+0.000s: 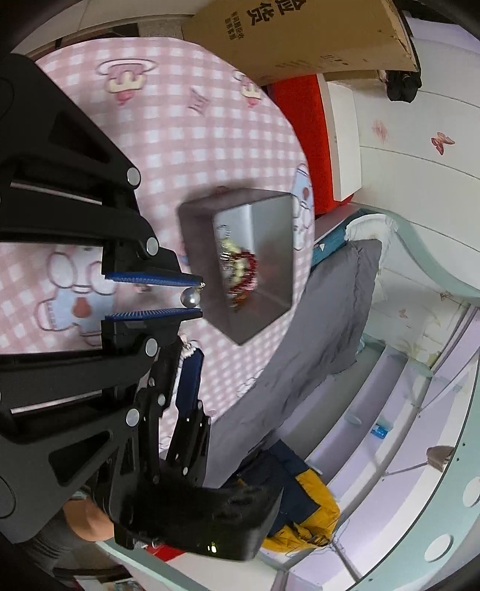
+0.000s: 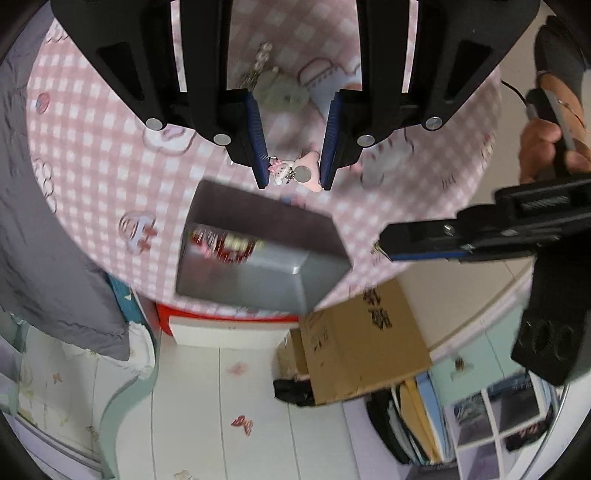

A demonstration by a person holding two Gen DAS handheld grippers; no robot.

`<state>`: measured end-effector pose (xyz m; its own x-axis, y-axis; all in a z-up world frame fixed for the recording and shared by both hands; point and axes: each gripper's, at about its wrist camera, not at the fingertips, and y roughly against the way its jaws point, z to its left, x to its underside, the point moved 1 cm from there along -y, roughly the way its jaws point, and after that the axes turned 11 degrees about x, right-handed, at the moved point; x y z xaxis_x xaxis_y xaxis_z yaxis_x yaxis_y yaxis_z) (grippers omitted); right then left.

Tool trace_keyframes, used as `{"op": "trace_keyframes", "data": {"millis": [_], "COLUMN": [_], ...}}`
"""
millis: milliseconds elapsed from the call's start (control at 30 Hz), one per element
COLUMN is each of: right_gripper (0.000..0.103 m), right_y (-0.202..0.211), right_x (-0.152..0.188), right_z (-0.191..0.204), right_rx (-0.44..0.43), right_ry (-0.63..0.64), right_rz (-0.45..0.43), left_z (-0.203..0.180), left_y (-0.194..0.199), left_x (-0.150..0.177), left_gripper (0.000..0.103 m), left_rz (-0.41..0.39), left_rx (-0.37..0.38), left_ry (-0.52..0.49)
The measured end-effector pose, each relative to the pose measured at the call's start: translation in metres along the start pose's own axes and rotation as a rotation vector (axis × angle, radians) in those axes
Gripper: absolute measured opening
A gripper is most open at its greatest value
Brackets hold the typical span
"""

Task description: Organize jewelry

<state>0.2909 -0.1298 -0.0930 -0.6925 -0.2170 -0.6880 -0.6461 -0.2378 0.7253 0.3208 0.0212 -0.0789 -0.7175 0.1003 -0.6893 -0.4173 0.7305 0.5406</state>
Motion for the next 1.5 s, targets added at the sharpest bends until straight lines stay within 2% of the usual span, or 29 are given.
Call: {"op": "trace_keyframes", "data": {"millis": [167,367,867,1133,1200,1300,1333,1500], "right_gripper": [0.026,0.026,0.026,0.027,0.027,0.027,0.027,0.027], "right_y": [0.0,-0.019,-0.05,-0.056,-0.056,-0.054,-0.052,-0.037], "right_x": [-0.031,-0.049,-0.05,-0.05,-0.05,-0.05,-0.05,-0.05], "right_z": [-0.014,-0.022,-0.032,-0.036,-0.036,-0.037,-0.037,-0.038], "right_rx": [-0.006,-0.006,-0.032,-0.033,-0.029,-0.031,-0.031,-0.032], "right_ry": [-0.045,-0.06,-0.078,-0.092,-0.092,-0.095,-0.094,-0.095], "right_rz": [-0.024,0.001,0.086,0.103,0.104,0.097,0.095,0.066], "left_z": [0.007,0.019,0.045,0.045,0.044,0.04,0.039,0.027], "left_y": [-0.016,-0.039,-0.07,-0.074,-0.075,-0.073,-0.071,-0.056], "left_x": [-0.028,-0.042,-0.043,-0.043,-0.043,-0.042,-0.042,-0.04], "left_gripper": [0.012,0.012,0.012,0.014,0.018,0.038,0.041,0.041], "left_rz": [0.017,0.06,0.155,0.172,0.179,0.17,0.164,0.134], "left_rx": [-0.014,-0.042,-0.098,-0.124,-0.125,-0.121,-0.128,-0.127], "left_ry": [0.033,0.065,0.16,0.155,0.151,0.137,0.134,0.1]}}
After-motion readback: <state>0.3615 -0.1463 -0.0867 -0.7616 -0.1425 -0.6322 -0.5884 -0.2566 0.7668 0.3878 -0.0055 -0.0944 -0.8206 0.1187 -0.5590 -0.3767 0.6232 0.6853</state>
